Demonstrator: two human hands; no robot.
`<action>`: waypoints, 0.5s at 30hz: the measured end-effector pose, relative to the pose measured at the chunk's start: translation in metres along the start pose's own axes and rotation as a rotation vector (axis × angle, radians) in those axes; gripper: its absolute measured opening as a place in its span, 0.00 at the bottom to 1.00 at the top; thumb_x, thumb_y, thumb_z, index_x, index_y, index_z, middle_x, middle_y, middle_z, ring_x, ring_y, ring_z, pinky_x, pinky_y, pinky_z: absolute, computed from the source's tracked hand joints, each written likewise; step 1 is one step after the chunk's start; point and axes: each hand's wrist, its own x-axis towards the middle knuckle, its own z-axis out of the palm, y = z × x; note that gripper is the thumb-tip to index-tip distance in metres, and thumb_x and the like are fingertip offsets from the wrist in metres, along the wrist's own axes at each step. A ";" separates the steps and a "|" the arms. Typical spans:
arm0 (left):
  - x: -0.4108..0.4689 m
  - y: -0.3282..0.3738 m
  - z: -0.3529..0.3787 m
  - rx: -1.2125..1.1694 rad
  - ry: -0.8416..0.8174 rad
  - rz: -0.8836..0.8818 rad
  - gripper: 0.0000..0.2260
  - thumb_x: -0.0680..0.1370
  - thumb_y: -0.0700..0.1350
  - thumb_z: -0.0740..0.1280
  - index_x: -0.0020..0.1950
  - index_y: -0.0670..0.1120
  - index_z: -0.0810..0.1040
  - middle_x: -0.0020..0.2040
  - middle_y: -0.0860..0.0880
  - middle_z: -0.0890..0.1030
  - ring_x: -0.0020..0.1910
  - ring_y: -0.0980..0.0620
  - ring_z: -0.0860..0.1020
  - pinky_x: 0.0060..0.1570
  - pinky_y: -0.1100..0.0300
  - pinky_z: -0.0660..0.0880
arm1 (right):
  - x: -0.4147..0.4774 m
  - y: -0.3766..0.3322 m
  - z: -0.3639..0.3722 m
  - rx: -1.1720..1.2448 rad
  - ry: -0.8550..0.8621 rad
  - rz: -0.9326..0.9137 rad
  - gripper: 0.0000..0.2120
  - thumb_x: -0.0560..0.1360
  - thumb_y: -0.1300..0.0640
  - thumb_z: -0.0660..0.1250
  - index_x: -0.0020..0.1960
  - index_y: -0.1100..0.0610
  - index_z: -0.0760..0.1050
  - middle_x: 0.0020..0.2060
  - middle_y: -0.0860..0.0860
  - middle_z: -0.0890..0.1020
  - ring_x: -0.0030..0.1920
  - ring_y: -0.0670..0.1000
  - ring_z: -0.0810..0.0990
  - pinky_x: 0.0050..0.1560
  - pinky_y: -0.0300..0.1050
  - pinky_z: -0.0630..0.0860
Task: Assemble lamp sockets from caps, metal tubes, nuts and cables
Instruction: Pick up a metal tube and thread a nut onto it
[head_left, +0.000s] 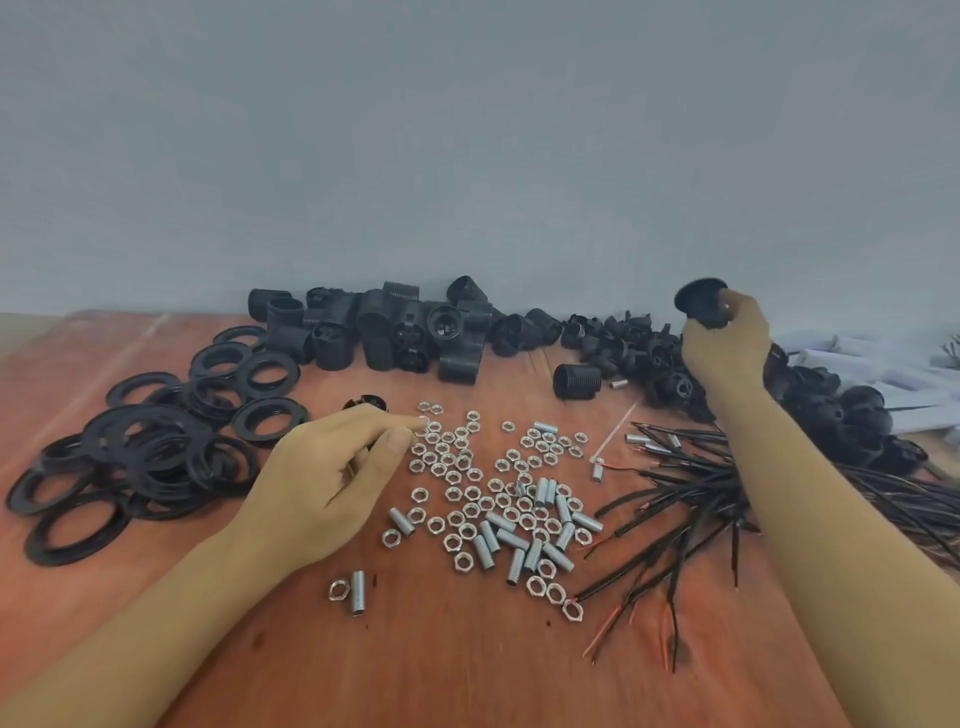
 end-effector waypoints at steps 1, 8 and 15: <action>0.000 0.000 0.000 0.002 -0.003 -0.003 0.19 0.82 0.55 0.55 0.56 0.49 0.83 0.43 0.54 0.82 0.30 0.56 0.77 0.33 0.64 0.72 | -0.001 0.007 0.001 -0.046 -0.005 -0.001 0.25 0.77 0.63 0.63 0.73 0.59 0.65 0.67 0.57 0.73 0.62 0.58 0.75 0.53 0.41 0.70; 0.001 0.006 0.001 0.161 -0.094 0.041 0.14 0.77 0.57 0.62 0.53 0.52 0.84 0.45 0.62 0.80 0.31 0.62 0.75 0.35 0.66 0.73 | -0.052 -0.007 0.014 -0.338 -0.014 -0.322 0.17 0.77 0.55 0.63 0.65 0.54 0.77 0.60 0.56 0.80 0.61 0.61 0.76 0.64 0.58 0.70; 0.000 0.012 0.002 0.319 -0.295 0.131 0.17 0.75 0.59 0.62 0.54 0.52 0.83 0.45 0.62 0.79 0.42 0.63 0.76 0.38 0.59 0.79 | -0.126 -0.017 0.039 -0.625 -0.494 -0.493 0.14 0.78 0.47 0.64 0.58 0.52 0.81 0.55 0.53 0.80 0.54 0.55 0.79 0.55 0.53 0.78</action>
